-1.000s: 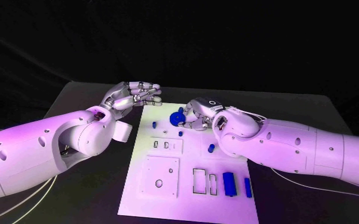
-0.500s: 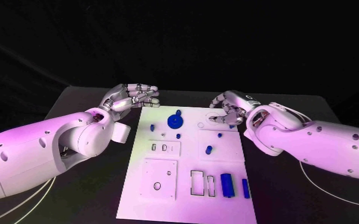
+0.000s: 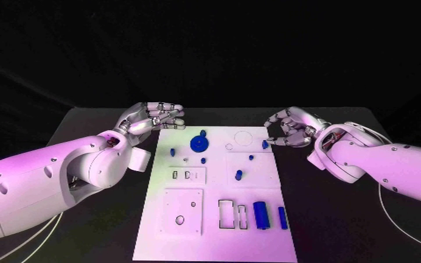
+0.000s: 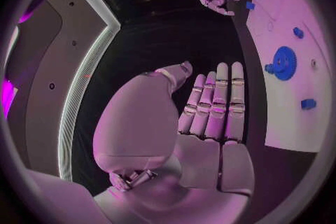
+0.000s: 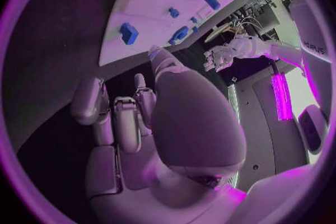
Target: Assemble the parts on the task board
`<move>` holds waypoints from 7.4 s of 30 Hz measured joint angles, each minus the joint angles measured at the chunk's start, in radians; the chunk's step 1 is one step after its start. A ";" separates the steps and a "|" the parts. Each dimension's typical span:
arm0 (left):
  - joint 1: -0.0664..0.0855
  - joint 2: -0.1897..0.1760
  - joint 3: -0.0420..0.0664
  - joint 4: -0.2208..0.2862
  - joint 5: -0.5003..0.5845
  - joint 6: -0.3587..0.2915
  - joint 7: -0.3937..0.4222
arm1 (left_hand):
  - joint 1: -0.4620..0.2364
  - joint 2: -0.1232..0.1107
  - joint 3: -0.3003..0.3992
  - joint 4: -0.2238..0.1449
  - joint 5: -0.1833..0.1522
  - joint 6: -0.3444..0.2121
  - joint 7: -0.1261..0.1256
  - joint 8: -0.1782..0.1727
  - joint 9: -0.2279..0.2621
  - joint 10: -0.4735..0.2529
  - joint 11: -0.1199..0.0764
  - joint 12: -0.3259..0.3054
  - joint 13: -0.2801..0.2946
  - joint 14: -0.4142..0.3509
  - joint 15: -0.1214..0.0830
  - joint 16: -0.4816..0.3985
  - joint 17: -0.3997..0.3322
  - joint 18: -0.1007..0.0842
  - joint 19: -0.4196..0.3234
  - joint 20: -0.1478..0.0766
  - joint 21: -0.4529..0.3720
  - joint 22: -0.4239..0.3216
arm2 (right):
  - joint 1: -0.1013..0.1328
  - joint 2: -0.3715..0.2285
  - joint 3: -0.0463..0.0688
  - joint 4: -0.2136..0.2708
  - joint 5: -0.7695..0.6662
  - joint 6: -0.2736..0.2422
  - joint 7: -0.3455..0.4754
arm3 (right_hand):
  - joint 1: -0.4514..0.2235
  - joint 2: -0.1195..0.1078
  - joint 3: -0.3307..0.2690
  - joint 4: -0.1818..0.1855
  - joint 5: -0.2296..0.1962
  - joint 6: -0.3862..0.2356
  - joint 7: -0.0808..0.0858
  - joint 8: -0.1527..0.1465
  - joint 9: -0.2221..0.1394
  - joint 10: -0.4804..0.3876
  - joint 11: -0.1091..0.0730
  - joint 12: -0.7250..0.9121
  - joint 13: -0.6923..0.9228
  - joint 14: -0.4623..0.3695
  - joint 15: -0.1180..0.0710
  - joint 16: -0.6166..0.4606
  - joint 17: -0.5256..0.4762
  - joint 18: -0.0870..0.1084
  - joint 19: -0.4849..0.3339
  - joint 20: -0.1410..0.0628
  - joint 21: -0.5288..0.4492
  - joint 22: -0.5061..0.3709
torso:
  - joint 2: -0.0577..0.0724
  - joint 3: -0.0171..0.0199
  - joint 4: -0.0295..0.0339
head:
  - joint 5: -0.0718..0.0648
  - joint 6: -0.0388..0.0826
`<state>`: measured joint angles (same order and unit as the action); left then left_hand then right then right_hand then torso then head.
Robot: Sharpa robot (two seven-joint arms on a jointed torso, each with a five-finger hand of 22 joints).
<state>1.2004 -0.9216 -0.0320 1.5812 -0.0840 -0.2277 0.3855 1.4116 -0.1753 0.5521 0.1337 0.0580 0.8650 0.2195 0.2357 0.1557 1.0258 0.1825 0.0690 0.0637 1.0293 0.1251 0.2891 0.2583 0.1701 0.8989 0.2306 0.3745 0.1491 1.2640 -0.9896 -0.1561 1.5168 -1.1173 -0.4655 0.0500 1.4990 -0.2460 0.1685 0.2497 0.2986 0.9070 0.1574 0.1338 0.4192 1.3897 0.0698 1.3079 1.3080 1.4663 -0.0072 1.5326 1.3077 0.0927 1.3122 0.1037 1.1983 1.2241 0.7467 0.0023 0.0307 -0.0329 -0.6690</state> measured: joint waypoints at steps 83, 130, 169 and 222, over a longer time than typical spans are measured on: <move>-0.005 -0.007 -0.002 -0.006 0.000 0.014 -0.001 | 0.000 0.000 0.003 -0.003 0.000 0.000 0.000 0.000 0.001 0.000 0.000 0.000 0.000 0.000 0.000 -0.005 0.002 0.000 -0.004 -0.004 0.000 0.000 | -0.068 0.065 0.000 -0.047 0.056 -0.053 0.003 | -0.031 0.083 0.166 0.036 -0.025 0.141 -0.048 0.061 0.018 0.071 -0.040 0.109 -0.001 -0.001 -0.024 0.019 0.000 0.000 0.070 -0.034 0.082 0.084 | -0.003 0.0007 -0.0033 | 0.002 -0.029; -0.005 0.018 -0.002 -0.032 0.000 0.016 -0.001 | 0.000 0.000 0.003 -0.003 0.000 0.000 0.000 0.000 0.001 0.000 0.000 0.000 0.000 0.000 0.000 -0.004 0.002 0.000 -0.004 -0.004 0.000 0.000 | -0.104 0.422 -0.007 0.090 -0.288 -0.066 -0.379 | -0.065 0.072 0.191 0.028 -0.028 0.137 -0.052 0.076 0.018 0.074 -0.044 0.136 0.000 -0.002 -0.031 0.027 0.000 -0.016 0.092 -0.034 0.113 0.083 | -0.024 -0.0134 -0.0009 | 0.081 -0.077; -0.004 0.017 -0.002 -0.032 0.000 0.030 -0.022 | -0.005 0.005 0.000 -0.005 0.000 -0.004 0.004 -0.004 0.000 0.000 0.000 0.000 0.000 0.000 0.000 -0.008 0.005 0.000 -0.007 0.000 0.004 0.000 | -0.134 0.459 -0.013 0.057 -0.367 -0.008 -0.427 | -0.074 0.063 0.193 0.025 -0.026 0.130 -0.052 0.078 0.039 0.074 -0.044 0.136 -0.001 -0.002 -0.031 0.027 0.000 -0.016 0.092 -0.034 0.112 0.084 | -0.024 -0.0128 -0.0021 | 0.096 -0.092; -0.004 0.015 -0.002 -0.033 -0.003 0.046 -0.031 | -0.013 0.005 0.000 -0.005 0.000 -0.007 0.000 -0.004 -0.001 -0.004 0.004 0.000 0.000 -0.004 0.004 -0.012 0.009 0.000 -0.007 0.000 0.004 0.000 | -0.144 0.454 -0.014 0.050 -0.376 -0.018 -0.426 | -0.111 0.026 0.202 0.022 -0.026 0.093 -0.029 0.062 0.032 0.077 -0.034 0.116 0.000 -0.002 -0.023 0.027 0.000 -0.016 0.084 -0.027 0.089 0.083 | -0.024 -0.0122 -0.0025 | 0.097 -0.095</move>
<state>1.1963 -0.9069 -0.0341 1.5485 -0.0868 -0.1817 0.3547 1.3983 -0.1702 0.5520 0.1283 0.0580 0.8577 0.2193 0.2319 0.1551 1.0221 0.1861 0.0690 0.0637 1.0255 0.1289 0.2775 0.2673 0.1702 0.8917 0.2306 0.3784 0.1491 1.1203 -0.5358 -0.1704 1.5668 -1.4935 -0.4832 -0.3755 1.3882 -0.2198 0.3707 0.2718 0.2728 1.0005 0.1282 0.1962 0.4514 1.4665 0.0360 1.4239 1.3079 1.4646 -0.0304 1.5596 1.3074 0.0768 1.3963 0.0772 1.2875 1.3073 0.7231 -0.0099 0.0282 0.0638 -0.7642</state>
